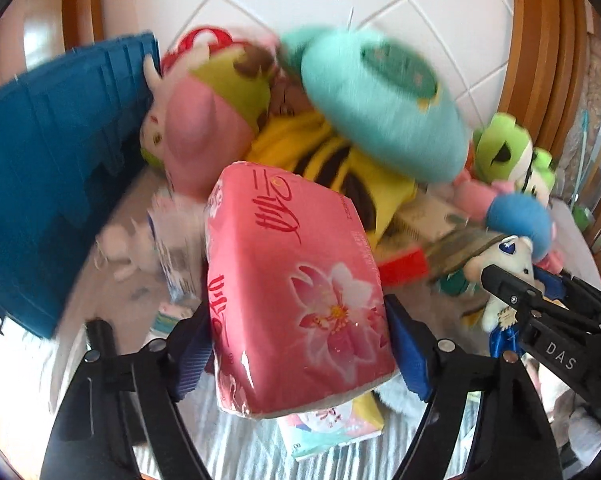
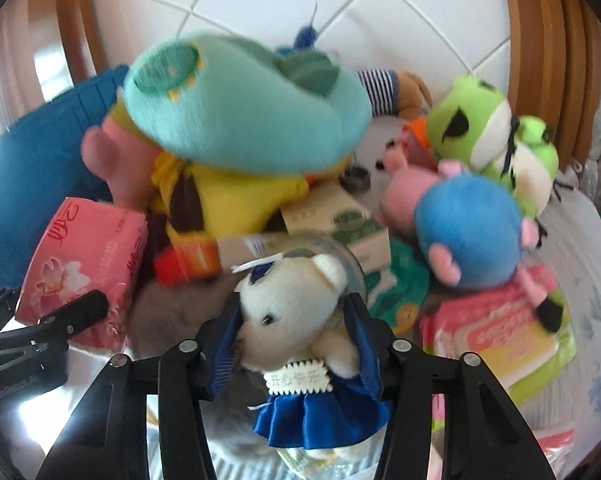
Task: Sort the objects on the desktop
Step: 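Lift and carry the tissue pack and teddy bear over the blue crate with both grippers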
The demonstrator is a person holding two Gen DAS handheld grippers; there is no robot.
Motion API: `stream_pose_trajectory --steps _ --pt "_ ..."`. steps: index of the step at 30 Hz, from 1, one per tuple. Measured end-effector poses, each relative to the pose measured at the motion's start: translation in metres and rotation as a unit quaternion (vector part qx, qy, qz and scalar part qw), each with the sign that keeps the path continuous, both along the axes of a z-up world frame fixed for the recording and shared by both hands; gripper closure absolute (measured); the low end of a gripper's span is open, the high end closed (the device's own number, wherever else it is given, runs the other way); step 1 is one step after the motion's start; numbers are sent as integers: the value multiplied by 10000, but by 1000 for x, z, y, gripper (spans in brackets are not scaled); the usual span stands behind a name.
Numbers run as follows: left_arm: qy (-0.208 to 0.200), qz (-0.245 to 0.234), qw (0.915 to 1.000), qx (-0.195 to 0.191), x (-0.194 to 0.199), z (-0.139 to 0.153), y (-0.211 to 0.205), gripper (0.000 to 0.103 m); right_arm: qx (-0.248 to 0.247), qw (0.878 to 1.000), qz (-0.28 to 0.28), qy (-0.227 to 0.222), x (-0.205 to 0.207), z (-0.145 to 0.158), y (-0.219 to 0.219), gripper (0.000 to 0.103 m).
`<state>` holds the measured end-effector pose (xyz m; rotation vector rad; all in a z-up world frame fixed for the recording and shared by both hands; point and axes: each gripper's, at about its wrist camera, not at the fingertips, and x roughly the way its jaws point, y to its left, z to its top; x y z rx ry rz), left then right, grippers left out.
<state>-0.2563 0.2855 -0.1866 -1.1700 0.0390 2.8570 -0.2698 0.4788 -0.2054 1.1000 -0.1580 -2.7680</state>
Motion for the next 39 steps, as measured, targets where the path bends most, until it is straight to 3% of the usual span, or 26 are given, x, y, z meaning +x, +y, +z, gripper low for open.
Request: stream_pose_trajectory --steps 12,21,33,39 --pt "313 106 9994 46 7 60 -21 25 8 9990 131 433 2 64 -20 61" --pt "576 433 9973 119 25 115 -72 25 77 9955 557 760 5 123 -71 61" --pt "1210 798 9894 7 51 193 -195 25 -46 9829 1229 1368 12 198 -208 61" --pt "1368 1131 9841 -57 54 214 -261 25 -236 9736 1605 1607 10 225 -286 61"
